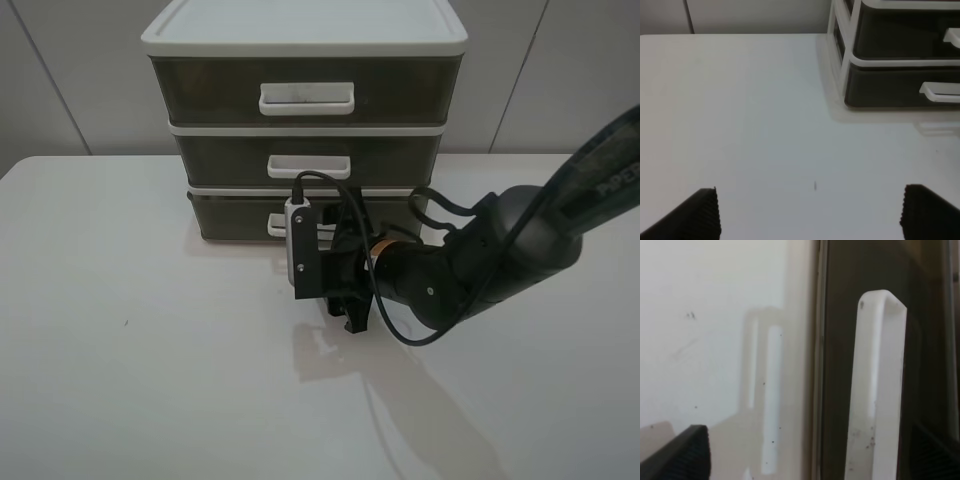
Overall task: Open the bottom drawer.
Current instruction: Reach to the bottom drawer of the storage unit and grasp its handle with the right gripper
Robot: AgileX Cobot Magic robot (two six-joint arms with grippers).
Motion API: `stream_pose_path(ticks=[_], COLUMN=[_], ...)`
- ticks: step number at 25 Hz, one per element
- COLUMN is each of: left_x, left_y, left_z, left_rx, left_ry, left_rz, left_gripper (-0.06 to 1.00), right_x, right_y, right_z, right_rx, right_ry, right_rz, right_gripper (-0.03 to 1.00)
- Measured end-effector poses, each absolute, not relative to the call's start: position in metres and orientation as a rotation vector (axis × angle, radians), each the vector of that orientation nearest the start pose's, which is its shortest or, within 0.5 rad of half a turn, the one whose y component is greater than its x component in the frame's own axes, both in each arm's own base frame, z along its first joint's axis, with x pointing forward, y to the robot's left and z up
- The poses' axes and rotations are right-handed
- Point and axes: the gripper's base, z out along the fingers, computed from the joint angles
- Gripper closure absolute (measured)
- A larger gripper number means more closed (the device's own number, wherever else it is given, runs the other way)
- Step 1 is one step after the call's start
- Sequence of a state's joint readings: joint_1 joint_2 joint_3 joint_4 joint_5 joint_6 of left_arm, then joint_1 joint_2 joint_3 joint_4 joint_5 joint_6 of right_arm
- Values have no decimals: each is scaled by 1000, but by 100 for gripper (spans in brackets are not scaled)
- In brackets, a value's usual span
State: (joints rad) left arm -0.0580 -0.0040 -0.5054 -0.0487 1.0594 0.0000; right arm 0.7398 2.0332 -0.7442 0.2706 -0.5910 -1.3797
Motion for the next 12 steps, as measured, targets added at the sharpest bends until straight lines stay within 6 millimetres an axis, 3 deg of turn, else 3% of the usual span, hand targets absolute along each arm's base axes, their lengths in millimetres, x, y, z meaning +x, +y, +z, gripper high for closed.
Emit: stream_pose_path(ticks=[6, 12], left_x=[-6, -6], left_y=[-4, -4], left_z=[279, 279], left_rx=[61, 61], left_ry=[2033, 2033], left_rz=[-95, -95], left_gripper=[20, 20], right_x=[262, 267], right_y=[222, 226], right_z=[70, 73], right_rx=[-1776, -1758], right_ry=[1370, 1355], right_rz=[-392, -396], right_gripper=[18, 18])
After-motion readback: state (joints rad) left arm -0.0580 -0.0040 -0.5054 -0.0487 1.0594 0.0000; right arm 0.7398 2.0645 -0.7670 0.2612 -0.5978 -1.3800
